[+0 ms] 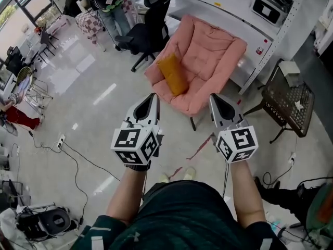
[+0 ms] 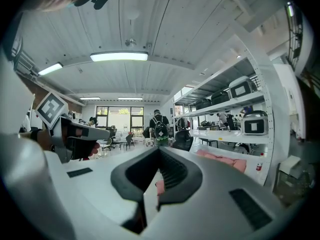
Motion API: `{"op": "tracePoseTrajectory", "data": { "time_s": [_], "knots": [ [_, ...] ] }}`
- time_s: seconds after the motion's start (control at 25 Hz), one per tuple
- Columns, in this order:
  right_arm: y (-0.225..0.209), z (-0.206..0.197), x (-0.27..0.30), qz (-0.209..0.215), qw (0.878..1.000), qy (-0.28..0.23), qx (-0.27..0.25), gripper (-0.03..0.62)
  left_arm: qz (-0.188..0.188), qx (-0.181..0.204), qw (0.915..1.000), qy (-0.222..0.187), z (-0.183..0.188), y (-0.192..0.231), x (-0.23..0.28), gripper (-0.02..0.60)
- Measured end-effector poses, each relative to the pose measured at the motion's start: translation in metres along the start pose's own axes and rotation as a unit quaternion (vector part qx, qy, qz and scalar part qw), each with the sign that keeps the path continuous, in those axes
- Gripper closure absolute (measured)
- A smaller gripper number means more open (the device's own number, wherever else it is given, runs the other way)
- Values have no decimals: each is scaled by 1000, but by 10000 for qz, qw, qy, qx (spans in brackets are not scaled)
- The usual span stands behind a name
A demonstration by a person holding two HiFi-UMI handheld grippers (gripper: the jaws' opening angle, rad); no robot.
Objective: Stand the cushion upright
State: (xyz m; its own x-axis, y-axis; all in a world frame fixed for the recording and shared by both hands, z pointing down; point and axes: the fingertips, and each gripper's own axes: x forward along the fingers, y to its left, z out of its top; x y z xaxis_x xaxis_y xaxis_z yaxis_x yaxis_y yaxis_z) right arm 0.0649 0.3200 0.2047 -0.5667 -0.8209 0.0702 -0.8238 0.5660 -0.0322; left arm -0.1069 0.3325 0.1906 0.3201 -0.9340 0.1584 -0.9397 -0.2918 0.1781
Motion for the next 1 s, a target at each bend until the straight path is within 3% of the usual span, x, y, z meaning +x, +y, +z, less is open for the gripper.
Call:
{"op": "tracePoseTrajectory", "data": {
  "time_s": [0.52, 1.0],
  "knots": [
    [-47, -19, -14, -15, 10000, 75, 49, 591, -75, 46, 9997, 210, -21, -39, 44, 575],
    [-82, -31, 54, -58, 9998, 181, -36, 591, -128, -12, 9994, 314, -31, -7, 122, 575]
  ]
}}
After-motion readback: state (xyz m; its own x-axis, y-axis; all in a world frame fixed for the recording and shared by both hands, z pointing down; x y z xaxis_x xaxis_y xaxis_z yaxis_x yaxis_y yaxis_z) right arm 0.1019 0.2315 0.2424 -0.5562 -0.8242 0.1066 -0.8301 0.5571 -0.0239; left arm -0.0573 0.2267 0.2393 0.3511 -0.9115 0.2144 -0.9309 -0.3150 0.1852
